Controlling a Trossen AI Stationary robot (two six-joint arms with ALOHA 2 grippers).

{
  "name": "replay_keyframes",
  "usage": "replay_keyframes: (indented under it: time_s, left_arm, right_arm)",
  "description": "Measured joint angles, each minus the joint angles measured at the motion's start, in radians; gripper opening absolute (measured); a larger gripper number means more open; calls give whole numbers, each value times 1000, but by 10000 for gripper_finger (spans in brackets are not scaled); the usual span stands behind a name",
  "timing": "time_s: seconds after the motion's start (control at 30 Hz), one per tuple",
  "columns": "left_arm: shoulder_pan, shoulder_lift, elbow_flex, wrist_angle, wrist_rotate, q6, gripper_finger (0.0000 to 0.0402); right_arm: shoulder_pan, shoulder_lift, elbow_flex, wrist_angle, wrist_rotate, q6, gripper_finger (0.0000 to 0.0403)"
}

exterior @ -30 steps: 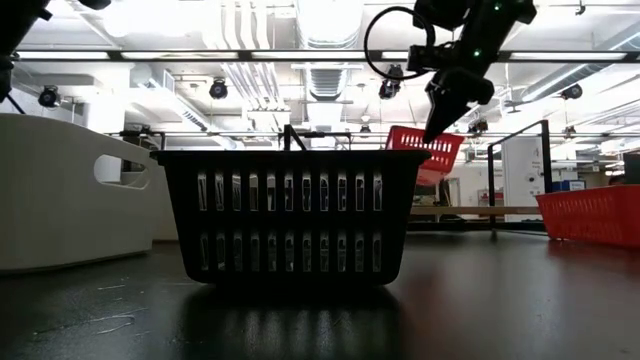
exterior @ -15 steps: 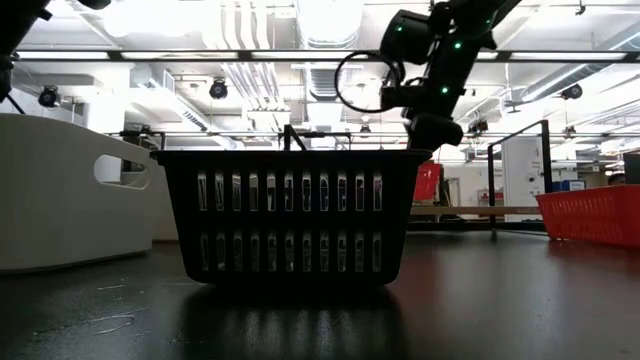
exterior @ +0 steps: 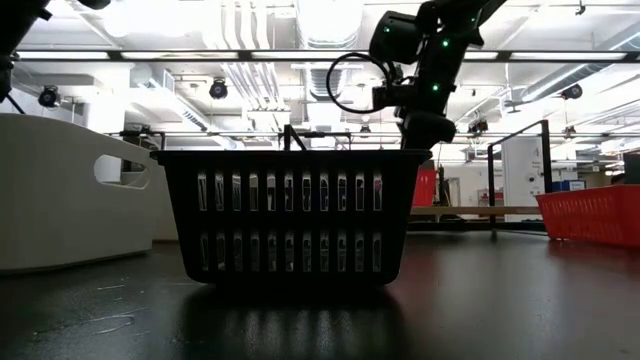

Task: Stack baskets on shelf by color
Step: Put the bottom left red bin on the shelf, then put the middle right white bin on the shelf

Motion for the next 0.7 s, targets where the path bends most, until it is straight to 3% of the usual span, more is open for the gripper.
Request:
replay_keyframes:
  time_s: [0.23, 0.37, 0.53, 0.7]
  left_arm:
    - [0, 0, 0, 0, 0, 0, 0]
    - [0, 1, 0, 0, 0, 0, 0]
    - [0, 0, 0, 0, 0, 0, 0]
    - [0, -2, 0, 1, 0, 0, 0]
  right_arm:
    - [16, -22, 51, -105, -16, 113, 106]
    - [64, -64, 53, -106, -107, 159, 100]
    - [152, -94, 52, 20, -225, 131, 92]
    - [217, -71, 51, 198, -244, 13, 108]
